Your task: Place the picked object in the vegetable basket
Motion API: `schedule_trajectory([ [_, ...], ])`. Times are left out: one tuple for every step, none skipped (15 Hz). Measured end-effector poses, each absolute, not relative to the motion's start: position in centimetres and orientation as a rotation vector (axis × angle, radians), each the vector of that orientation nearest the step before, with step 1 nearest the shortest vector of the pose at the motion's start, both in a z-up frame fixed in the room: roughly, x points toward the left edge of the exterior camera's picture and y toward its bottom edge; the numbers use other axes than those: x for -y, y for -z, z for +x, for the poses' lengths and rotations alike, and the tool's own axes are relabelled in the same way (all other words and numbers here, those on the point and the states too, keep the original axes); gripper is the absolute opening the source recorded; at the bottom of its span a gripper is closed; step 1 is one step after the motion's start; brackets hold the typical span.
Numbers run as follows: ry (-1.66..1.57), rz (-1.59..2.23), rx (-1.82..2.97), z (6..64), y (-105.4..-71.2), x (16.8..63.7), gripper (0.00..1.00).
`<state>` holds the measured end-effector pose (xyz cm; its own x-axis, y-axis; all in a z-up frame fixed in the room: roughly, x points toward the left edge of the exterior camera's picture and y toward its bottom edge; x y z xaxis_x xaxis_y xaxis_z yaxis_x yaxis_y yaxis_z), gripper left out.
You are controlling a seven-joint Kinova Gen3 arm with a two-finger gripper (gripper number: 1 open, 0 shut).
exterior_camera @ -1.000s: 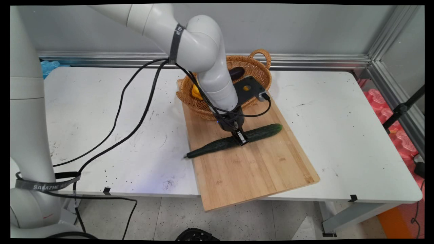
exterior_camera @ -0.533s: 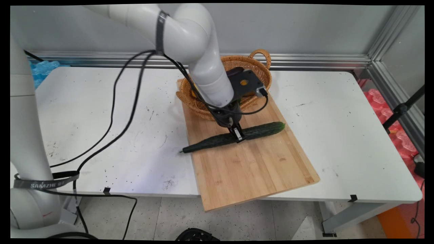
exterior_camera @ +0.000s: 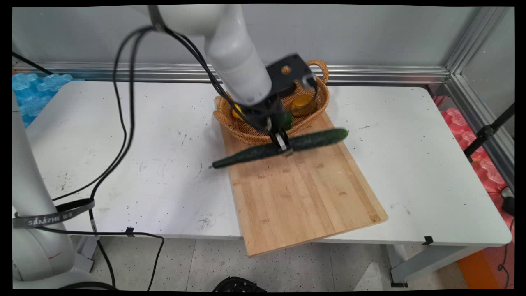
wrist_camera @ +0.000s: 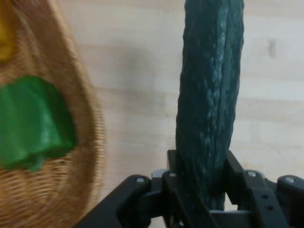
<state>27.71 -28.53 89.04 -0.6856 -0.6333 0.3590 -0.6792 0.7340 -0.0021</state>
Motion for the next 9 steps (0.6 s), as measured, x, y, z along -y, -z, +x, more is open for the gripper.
schedule_trajectory([
  [-0.204, 1.025, 2.590, 28.2, -90.0, 28.5, 0.00],
  [-0.217, 1.038, 2.575, 28.9, -91.2, 28.6, 0.00],
  [-0.231, 1.054, 2.561, 29.7, -92.2, 28.7, 0.00],
  [-0.245, 1.066, 2.552, 30.4, -93.0, 28.9, 0.00],
  [-0.257, 1.076, 2.545, 31.0, -93.7, 29.1, 0.00],
  [-0.270, 1.084, 2.542, 31.6, -94.4, 29.3, 0.00],
  [-0.293, 1.098, 2.536, 32.7, -95.4, 29.8, 0.00],
  [-0.312, 1.109, 2.533, 33.5, -96.1, 30.2, 0.00],
  [-0.331, 1.118, 2.531, 34.2, -96.7, 30.7, 0.00],
])
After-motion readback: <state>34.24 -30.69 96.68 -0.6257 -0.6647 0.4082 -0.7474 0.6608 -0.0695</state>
